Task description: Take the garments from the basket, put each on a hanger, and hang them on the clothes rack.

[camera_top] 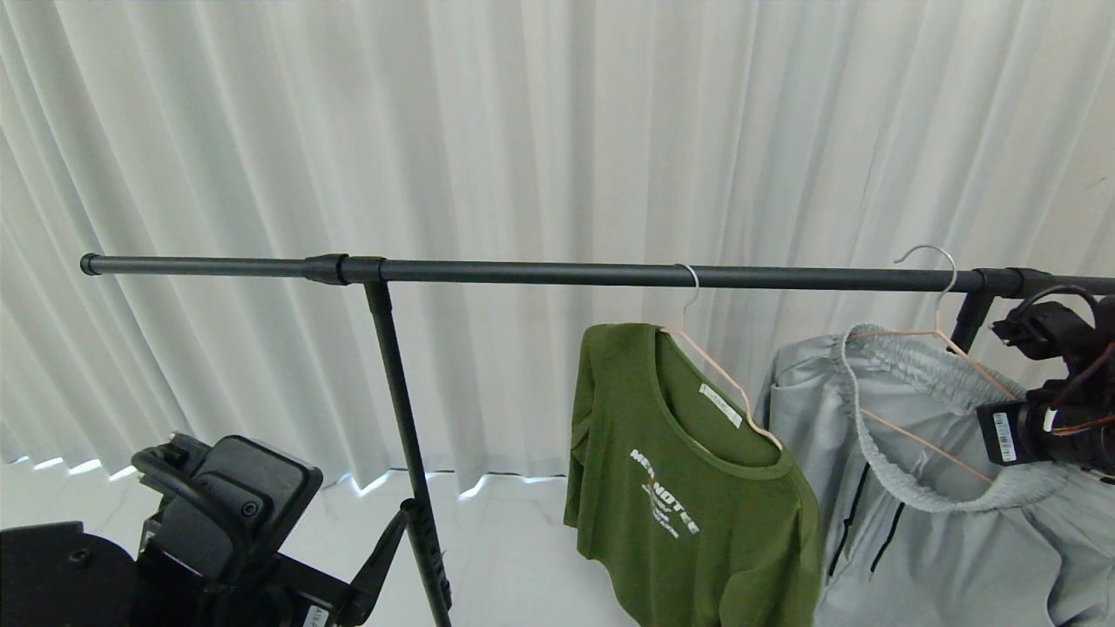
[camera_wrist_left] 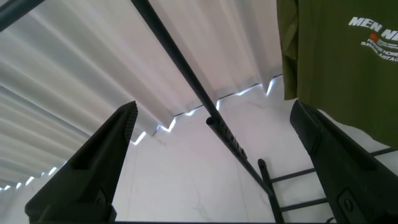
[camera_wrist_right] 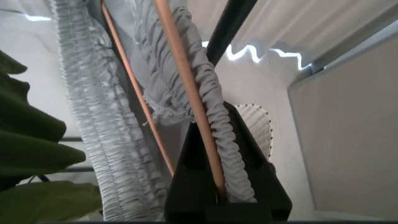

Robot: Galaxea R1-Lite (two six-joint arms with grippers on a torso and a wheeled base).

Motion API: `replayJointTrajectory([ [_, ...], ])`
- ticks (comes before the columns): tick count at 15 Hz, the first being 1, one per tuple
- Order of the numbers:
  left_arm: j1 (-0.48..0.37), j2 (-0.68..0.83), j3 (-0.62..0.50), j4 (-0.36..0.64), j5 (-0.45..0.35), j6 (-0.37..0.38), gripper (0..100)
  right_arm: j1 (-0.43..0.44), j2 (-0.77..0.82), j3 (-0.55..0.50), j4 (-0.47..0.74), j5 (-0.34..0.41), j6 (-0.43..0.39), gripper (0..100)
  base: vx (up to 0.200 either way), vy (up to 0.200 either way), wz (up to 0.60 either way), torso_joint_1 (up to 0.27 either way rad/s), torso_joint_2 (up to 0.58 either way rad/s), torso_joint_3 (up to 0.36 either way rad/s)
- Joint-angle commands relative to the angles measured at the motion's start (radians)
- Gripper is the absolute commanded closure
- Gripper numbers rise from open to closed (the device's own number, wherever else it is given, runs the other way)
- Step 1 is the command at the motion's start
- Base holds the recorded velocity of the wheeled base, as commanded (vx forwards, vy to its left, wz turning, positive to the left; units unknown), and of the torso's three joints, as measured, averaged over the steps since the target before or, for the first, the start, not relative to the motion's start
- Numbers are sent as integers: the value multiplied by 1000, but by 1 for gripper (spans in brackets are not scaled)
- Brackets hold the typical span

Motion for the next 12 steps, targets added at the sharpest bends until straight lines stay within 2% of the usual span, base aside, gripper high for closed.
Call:
replayJointTrajectory([
  [1,0,4,0,0,0,0,0,1,42,-3,1,1,0,100,0,0,0,0,0,0],
  [7,0,1,-2,0,0,0,0,7,62,-15,-1,0,-2,100,0,0,0,0,0,0],
  [12,0,-1,-4,0,19,-1,0,21,99,-64,-1,-2,-3,100,0,0,0,0,0,0],
])
